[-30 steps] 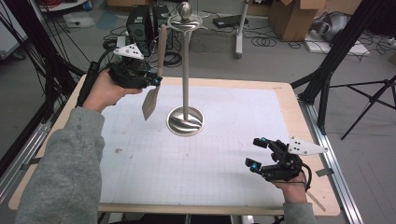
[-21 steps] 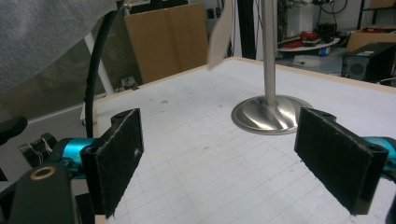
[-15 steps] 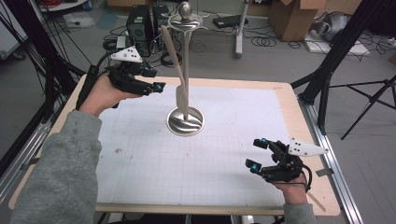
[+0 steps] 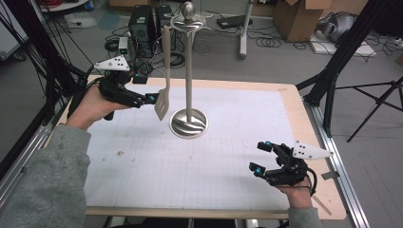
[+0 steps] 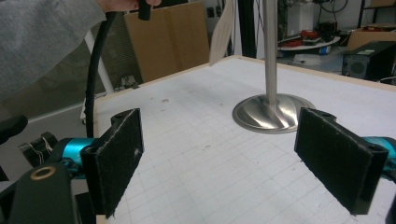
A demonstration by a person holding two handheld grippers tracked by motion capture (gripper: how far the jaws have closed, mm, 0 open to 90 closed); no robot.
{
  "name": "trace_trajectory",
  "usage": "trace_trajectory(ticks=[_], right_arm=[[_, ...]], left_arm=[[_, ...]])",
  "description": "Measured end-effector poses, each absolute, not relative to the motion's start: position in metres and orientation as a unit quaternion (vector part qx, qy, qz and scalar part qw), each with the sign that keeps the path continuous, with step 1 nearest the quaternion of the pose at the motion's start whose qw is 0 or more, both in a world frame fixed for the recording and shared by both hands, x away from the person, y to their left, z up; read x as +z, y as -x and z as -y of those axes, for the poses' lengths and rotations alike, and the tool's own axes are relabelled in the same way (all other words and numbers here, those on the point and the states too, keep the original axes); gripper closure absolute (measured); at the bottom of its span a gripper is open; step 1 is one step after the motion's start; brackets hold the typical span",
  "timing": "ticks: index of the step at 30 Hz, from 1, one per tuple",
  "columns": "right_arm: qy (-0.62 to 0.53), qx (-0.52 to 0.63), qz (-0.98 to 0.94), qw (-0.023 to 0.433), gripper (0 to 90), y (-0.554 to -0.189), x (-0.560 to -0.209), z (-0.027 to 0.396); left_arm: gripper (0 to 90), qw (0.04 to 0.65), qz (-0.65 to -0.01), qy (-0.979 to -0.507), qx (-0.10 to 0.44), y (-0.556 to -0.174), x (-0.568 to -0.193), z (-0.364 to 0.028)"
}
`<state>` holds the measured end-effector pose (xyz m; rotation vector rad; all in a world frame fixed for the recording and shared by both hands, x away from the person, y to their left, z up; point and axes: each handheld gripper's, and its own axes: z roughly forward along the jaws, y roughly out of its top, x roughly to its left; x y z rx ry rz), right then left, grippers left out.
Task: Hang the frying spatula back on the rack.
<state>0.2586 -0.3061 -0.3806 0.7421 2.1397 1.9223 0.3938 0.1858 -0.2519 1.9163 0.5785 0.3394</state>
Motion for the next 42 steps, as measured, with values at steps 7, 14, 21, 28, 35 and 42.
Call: trace_trajectory(ticks=[7,14,21,28,35,42], right_arm=[[-0.247,0.644,-0.719,0.087,14.3,-0.259,-0.381,0.306],[-0.250,0.642,-0.719,0.086,14.3,-0.259,-0.381,0.306],[-0.247,0.641,-0.721,0.088,14.3,-0.259,-0.381,0.304],[-0.247,0.639,-0.723,0.089,14.3,-0.259,-0.381,0.303],[-0.247,0.639,-0.723,0.092,14.3,-0.259,-0.380,0.301],[-0.251,0.639,-0.721,0.095,14.2,-0.259,-0.380,0.302]], left_arm=[[14.1,0.528,-0.242,-0.803,0.134,-0.381,-0.257,-0.191],[14.0,0.524,-0.252,-0.802,0.137,-0.372,-0.264,-0.203],[14.0,0.529,-0.260,-0.795,0.147,-0.358,-0.273,-0.220],[14.0,0.543,-0.256,-0.785,0.155,-0.343,-0.284,-0.237],[13.6,0.553,-0.262,-0.775,0.158,-0.332,-0.301,-0.246],[13.7,0.560,-0.270,-0.766,0.165,-0.322,-0.314,-0.259]])
